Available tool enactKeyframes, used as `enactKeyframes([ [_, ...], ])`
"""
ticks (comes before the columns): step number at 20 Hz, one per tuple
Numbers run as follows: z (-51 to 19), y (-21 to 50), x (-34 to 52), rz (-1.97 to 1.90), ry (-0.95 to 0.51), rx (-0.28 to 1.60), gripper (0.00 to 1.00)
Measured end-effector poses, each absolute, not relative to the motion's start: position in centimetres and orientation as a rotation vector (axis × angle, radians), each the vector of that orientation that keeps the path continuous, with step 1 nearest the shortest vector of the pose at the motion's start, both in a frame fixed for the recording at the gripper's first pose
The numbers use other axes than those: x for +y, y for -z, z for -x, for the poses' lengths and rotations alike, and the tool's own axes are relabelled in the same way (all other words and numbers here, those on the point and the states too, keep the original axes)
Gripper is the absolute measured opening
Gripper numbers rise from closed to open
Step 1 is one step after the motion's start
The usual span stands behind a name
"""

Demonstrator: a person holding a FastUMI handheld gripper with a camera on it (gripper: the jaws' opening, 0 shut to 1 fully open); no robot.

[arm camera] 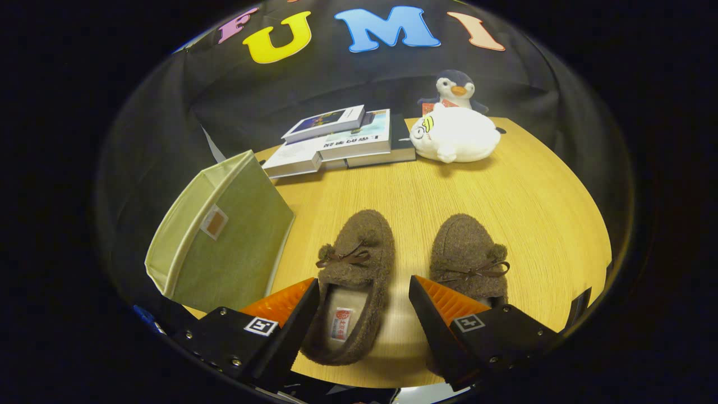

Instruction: Open the storage box then place both shoes into the box .Put the left shoe in first, then the right shoe, with the right side of both shoes facing outward in a uniform manner.

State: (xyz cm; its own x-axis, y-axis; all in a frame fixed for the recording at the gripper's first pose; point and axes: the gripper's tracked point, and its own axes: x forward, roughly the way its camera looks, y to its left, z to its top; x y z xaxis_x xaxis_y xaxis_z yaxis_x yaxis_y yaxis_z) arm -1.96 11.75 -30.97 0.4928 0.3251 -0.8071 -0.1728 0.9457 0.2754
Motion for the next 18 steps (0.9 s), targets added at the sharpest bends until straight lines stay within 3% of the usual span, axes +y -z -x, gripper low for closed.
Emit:
enactKeyframes([
  [4, 2.5, 32.7, 11.8, -0.153, -0.311, 1.064, 0.97],
  [7, 2.8, 33.9, 11.9, -0.144, -0.310, 1.098, 0.86],
  [10, 2.7, 34.8, 11.8, -0.120, -0.300, 1.120, 0.86],
  [11, 2.8, 35.1, 12.0, -0.125, -0.300, 1.134, 0.67],
  [13, 2.8, 35.1, 12.1, -0.159, -0.292, 1.151, 0.65],
  [15, 2.9, 35.4, 12.4, -0.205, -0.279, 1.175, 0.46],
  [18, 3.0, 35.5, 12.5, -0.245, -0.277, 1.192, 0.46],
])
